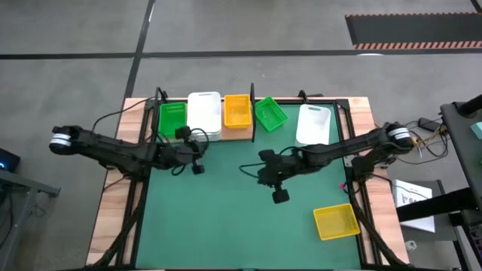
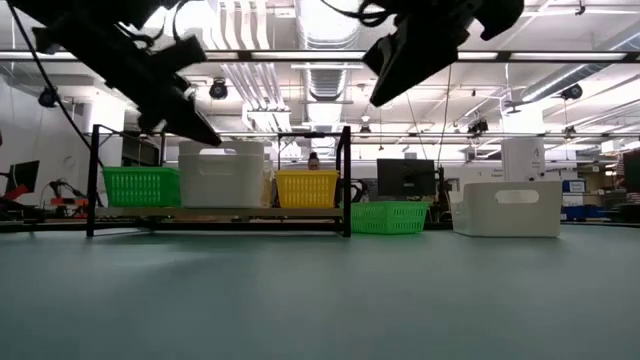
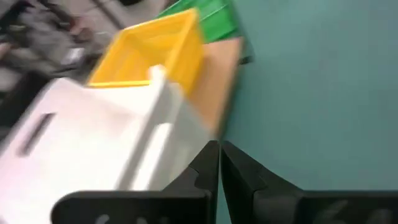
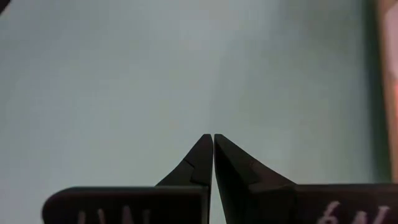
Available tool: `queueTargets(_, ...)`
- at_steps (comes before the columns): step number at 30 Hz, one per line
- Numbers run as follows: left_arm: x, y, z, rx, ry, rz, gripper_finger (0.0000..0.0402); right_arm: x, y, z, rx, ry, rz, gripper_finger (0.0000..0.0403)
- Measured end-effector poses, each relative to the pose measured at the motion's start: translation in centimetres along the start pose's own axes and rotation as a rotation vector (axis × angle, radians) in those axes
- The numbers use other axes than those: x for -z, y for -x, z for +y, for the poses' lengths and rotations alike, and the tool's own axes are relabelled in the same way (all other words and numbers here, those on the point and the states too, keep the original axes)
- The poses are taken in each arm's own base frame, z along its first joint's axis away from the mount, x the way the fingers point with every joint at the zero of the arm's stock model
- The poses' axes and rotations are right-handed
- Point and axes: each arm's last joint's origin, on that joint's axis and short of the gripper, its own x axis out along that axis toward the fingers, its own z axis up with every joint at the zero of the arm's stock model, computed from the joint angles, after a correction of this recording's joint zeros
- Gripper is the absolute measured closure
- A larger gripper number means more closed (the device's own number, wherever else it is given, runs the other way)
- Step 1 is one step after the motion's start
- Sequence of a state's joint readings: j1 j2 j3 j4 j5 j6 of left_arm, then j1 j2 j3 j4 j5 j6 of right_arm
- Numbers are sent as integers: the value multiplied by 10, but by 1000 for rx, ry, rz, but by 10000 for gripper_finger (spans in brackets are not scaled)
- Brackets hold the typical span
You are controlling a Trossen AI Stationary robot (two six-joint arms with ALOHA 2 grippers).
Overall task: Stack baskets on shelf by color
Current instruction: Adjust the white bins on the shelf, then stack the green bin on the top of the green bin on the shelf
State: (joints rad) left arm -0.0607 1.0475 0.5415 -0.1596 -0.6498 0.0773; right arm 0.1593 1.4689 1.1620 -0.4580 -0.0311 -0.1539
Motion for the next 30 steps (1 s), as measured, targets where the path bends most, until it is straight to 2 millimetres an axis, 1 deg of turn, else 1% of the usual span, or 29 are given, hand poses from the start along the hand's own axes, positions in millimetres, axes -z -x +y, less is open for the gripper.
queueTargets(4,2,-9,9,-116,2,46,401,12,9,2,28,35,-120,394)
queueTargets(8,3,-13,19,-160,25,68,401,25,13,4,44,62,-192,394)
queueTargets(11,4,-15,24,-180,40,78,401,31,16,5,54,73,-242,394)
queueTargets(16,5,-17,31,-207,60,90,401,39,15,6,58,77,-258,394)
queueTargets(19,2,-18,31,-198,81,62,401,41,14,6,57,77,-252,394)
queueTargets(23,-5,-18,29,-84,127,-15,401,42,13,7,56,79,-248,394)
queueTargets(30,-20,-16,18,256,172,-203,401,41,13,6,60,99,-254,394)
